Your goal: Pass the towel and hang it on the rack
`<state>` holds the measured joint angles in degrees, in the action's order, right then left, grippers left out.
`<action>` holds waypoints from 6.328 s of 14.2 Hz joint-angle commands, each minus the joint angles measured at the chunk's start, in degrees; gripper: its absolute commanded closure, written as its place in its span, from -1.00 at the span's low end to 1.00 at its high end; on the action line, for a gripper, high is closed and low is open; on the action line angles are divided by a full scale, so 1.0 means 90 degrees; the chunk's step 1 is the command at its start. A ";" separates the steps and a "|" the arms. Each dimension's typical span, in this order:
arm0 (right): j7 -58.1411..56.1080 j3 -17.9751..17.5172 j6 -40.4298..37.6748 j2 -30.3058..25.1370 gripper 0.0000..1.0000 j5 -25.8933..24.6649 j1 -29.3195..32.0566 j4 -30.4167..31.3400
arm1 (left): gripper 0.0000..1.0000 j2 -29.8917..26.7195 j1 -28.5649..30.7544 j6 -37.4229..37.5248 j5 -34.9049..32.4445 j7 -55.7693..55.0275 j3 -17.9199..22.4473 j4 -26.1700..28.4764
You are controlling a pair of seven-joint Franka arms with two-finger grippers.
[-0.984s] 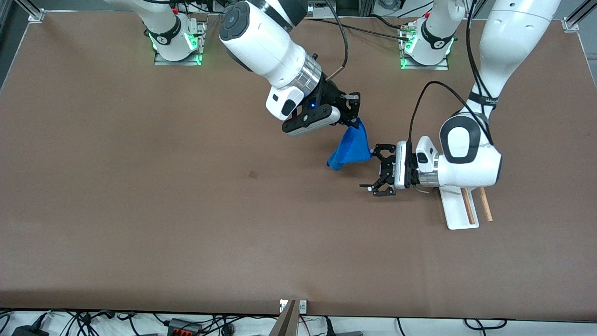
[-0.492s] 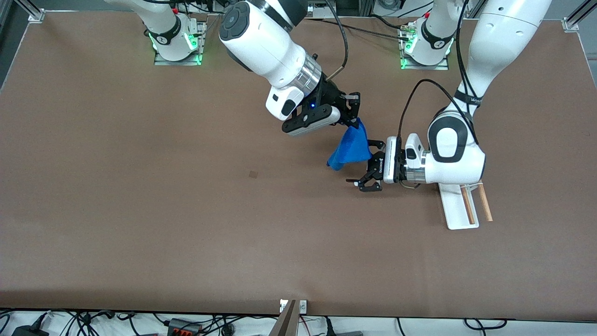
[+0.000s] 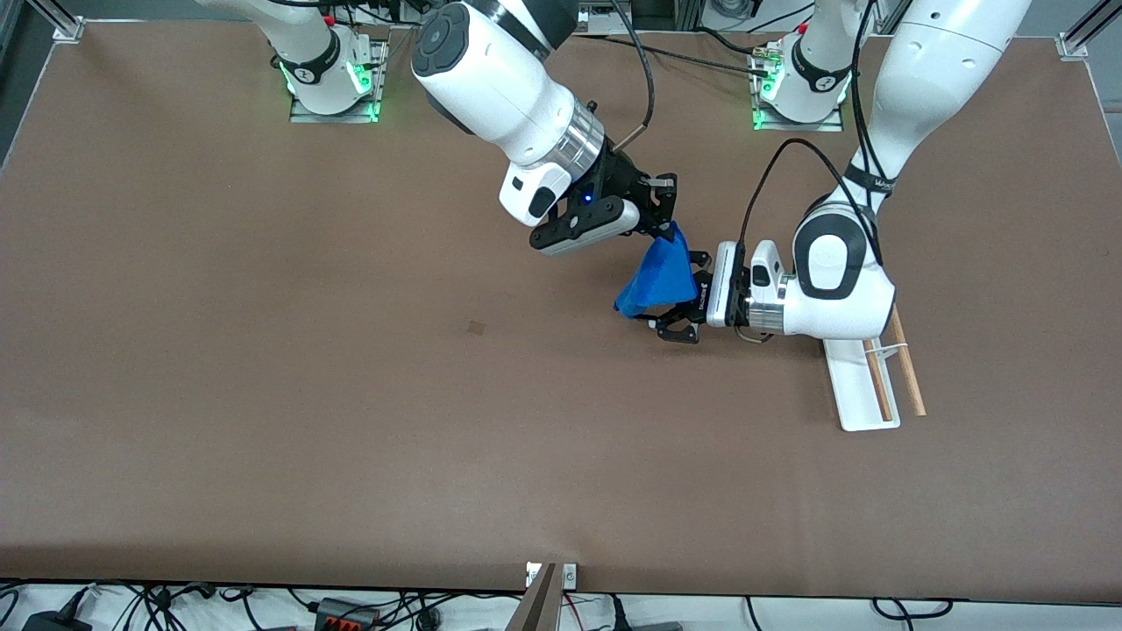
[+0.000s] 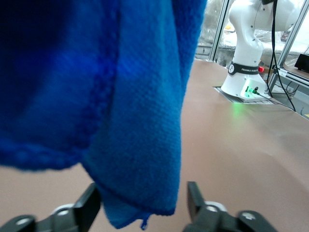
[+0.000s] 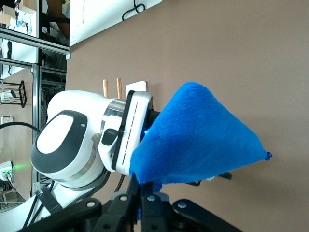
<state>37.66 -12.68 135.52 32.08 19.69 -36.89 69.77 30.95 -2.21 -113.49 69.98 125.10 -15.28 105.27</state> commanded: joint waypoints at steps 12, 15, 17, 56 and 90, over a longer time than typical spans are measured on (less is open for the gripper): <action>0.0064 0.0022 -0.0009 0.0049 1.00 0.0010 -0.0032 -0.0096 | 0.99 -0.0245 0.0177 -0.0047 0.0622 0.0446 -0.0051 0.0306; 0.0044 0.0032 -0.0038 0.0001 -1.00 -0.0029 -0.0003 0.0050 | 0.99 -0.0343 0.0177 -0.0056 0.0545 0.0377 0.0037 0.0277; 0.0034 0.0041 -0.0087 -0.0019 -1.00 -0.0175 0.0017 0.0099 | 0.99 -0.0440 0.0187 -0.0047 0.0312 0.0299 0.0173 0.0267; -0.4389 0.1506 -0.4804 -0.2138 -1.00 -0.2451 0.4323 0.0860 | 0.99 0.0672 0.3536 0.1126 -0.5921 -0.4740 0.0682 -0.2399; -0.4438 0.1145 -0.4072 -0.3515 -1.00 -0.2451 0.4577 0.2824 | -1.00 0.0878 0.2063 0.4629 -0.7268 -0.8858 0.0662 -0.5738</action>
<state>-1.13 -1.37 99.86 0.80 -2.84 3.14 95.78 38.14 17.92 -75.72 6.36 49.14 -9.52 57.32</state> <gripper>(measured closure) 0.000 0.000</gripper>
